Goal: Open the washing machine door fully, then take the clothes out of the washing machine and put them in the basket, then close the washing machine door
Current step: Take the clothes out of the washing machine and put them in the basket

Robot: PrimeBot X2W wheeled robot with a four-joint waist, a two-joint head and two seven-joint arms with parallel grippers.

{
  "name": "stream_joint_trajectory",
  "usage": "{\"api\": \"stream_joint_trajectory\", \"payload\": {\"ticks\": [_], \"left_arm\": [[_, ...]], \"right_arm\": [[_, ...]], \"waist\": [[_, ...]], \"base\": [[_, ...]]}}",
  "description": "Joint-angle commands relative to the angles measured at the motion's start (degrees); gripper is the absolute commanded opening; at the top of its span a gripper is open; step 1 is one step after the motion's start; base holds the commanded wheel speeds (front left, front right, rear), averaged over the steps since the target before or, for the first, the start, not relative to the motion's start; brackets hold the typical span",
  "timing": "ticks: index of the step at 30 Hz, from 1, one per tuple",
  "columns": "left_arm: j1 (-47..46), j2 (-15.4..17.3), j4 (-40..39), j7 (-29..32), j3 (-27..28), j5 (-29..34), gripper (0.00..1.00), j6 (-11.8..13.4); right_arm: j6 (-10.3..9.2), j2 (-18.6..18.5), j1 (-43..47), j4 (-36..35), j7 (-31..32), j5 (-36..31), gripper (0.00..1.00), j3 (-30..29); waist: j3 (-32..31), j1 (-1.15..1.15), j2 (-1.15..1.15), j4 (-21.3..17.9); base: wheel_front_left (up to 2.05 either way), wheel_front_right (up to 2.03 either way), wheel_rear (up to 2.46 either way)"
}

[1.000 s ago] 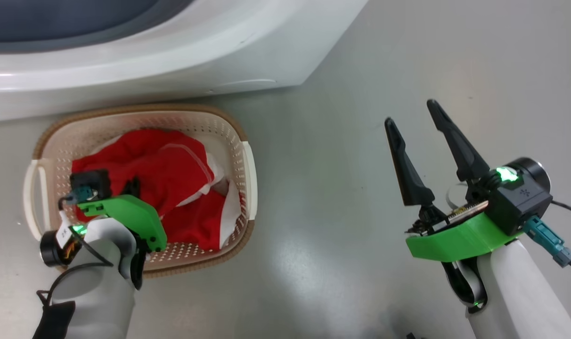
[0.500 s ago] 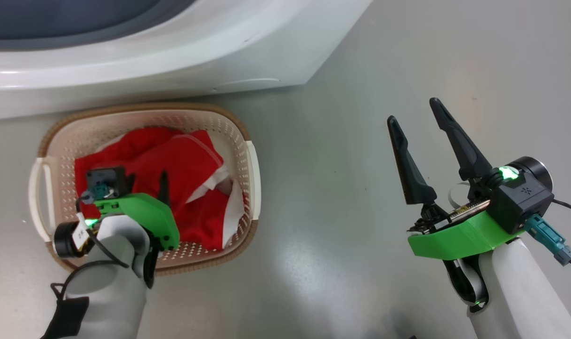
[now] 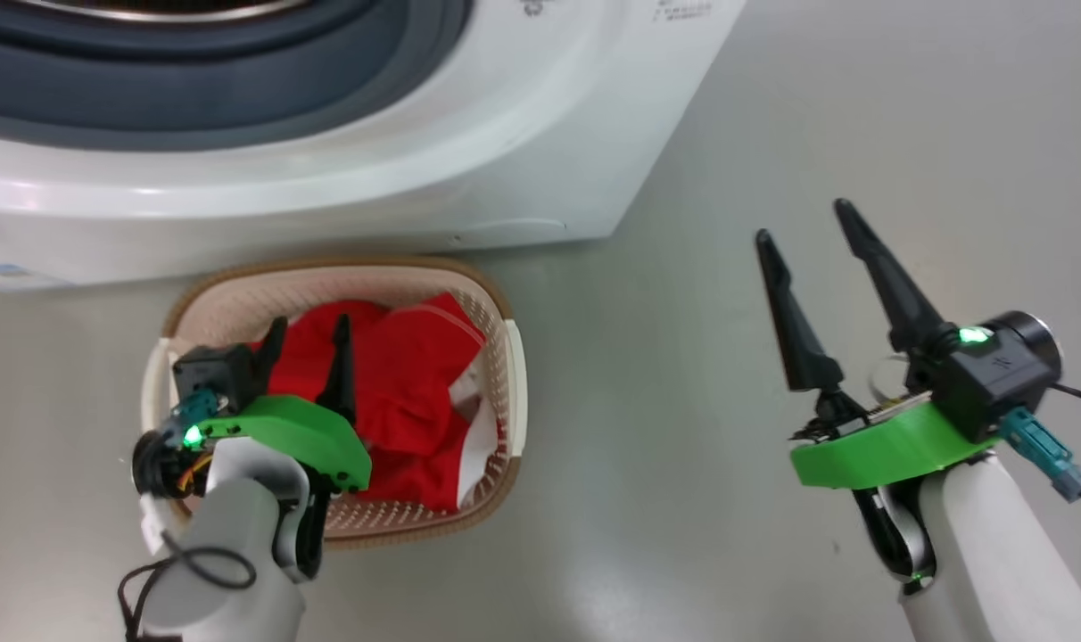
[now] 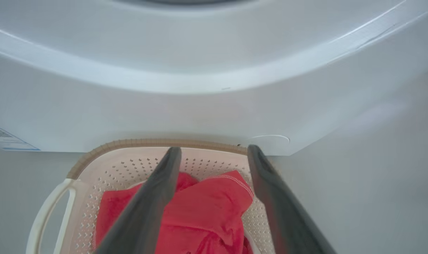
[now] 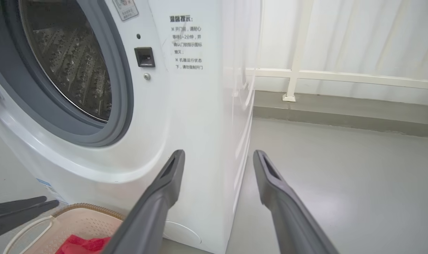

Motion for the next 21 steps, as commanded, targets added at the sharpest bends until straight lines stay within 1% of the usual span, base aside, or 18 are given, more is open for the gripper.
{"api": "stream_joint_trajectory", "payload": {"ticks": [1, 4, 9, 10, 16, 21], "left_arm": [[2.3, 1.1, -3.5, -0.7, 2.2, 0.7, 1.00, 0.1], [6.2, 1.0, -12.1, -0.7, 4.3, 2.1, 1.00, -0.2], [12.7, 0.8, -24.5, -0.7, 7.2, 3.6, 1.00, -1.4], [14.9, 0.7, -28.4, -0.7, 8.0, 4.4, 1.00, -1.4], [21.0, 0.7, -37.2, -0.7, 9.7, 8.3, 1.00, 0.2], [25.3, 0.7, -42.0, -0.7, 10.8, 9.8, 1.00, 0.7]], "right_arm": [[0.36, 0.1, 2.1, -1.0, -0.4, -0.4, 1.00, 0.4], [0.36, 0.1, 2.6, -0.5, -0.4, -1.0, 1.00, -1.1], [0.36, 0.1, 3.6, 0.3, -0.4, -1.6, 1.00, -3.2], [0.36, 0.1, 4.2, 0.7, -0.4, -1.8, 1.00, -4.0], [0.36, 0.1, 5.9, 0.8, -0.4, -2.0, 1.00, -5.5], [0.36, 0.1, 6.7, 0.2, -0.4, -2.7, 1.00, -6.4]], "waist": [[-3.5, 0.00, 0.00, 1.5], [-5.7, 0.00, 0.00, 1.9], [-9.5, 0.00, 0.00, 2.5], [-11.0, 0.00, 0.00, 2.7], [-15.2, 0.00, 0.00, 2.8], [-17.6, 0.00, 0.00, 2.4]], "base": [[0.00, 0.00, 0.00], [0.00, 0.00, 0.00], [0.00, 0.00, 0.00], [0.00, 0.00, 0.00], [0.00, 0.00, 0.00], [0.00, 0.00, 0.00]]}}
